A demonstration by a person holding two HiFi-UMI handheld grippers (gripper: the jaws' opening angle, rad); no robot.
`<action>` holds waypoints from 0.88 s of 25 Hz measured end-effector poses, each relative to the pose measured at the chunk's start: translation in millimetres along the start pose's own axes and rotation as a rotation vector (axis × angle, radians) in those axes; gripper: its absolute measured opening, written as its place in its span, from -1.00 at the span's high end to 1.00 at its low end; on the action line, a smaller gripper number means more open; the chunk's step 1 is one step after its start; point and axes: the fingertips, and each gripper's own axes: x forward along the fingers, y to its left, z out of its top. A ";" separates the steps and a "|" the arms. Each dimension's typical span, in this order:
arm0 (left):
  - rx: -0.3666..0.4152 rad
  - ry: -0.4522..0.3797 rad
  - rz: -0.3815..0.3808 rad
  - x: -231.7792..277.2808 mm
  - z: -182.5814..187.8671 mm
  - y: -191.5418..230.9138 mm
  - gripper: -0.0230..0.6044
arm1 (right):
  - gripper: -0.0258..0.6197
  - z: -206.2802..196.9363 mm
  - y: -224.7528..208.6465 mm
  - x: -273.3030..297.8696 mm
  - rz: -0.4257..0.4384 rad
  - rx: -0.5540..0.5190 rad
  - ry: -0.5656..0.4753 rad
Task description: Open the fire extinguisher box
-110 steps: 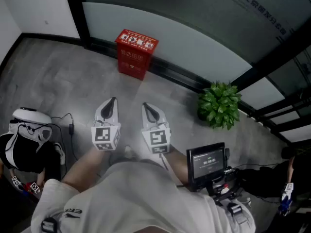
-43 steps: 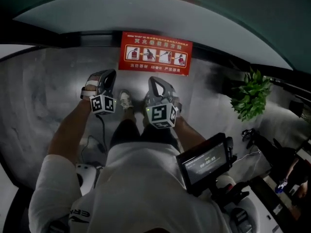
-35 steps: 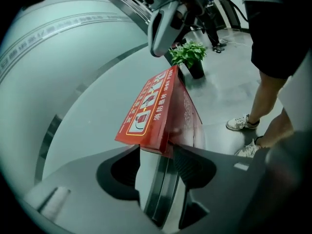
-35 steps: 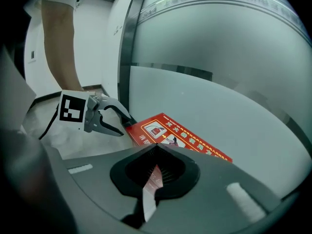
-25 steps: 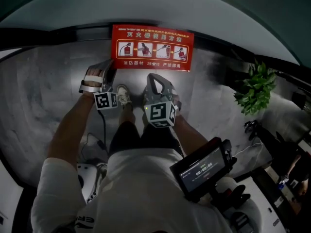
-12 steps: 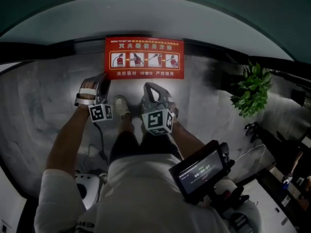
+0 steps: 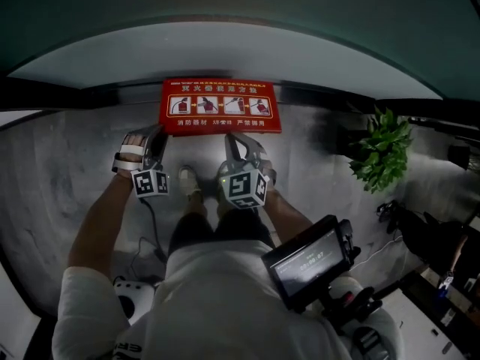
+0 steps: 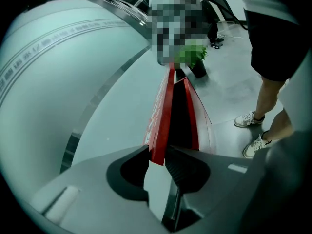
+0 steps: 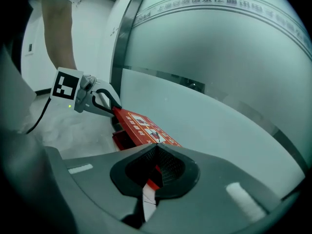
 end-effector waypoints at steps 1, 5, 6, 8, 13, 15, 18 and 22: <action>-0.002 -0.002 0.007 -1.6 -0.2 -0.3 0.60 | 0.88 -2.7 0.3 -1.2 -0.004 -0.012 -0.002; -0.002 0.002 0.013 -8.0 3.6 13.5 0.63 | 0.87 -2.3 -8.5 -10.0 -0.018 -0.095 0.005; 0.002 0.007 0.006 -6.8 6.6 26.4 0.63 | 0.86 3.6 -18.3 -10.2 -0.017 -0.123 0.012; 0.013 0.020 -0.007 -3.4 10.9 53.0 0.64 | 0.57 15.5 -39.3 -7.9 -0.012 -0.175 0.027; 0.007 0.038 -0.011 2.9 15.1 74.6 0.64 | 0.39 6.2 -78.3 -5.3 -0.037 -0.314 0.084; 0.014 0.071 -0.024 3.2 18.4 89.4 0.64 | 0.37 2.6 -98.5 -5.7 -0.044 -0.362 0.110; 0.002 0.108 -0.018 5.2 20.8 102.6 0.63 | 0.35 -10.2 -123.7 -7.5 -0.058 -0.414 0.156; -0.019 0.147 -0.004 7.4 21.2 108.5 0.63 | 0.36 -24.8 -148.0 -6.4 -0.089 -0.455 0.187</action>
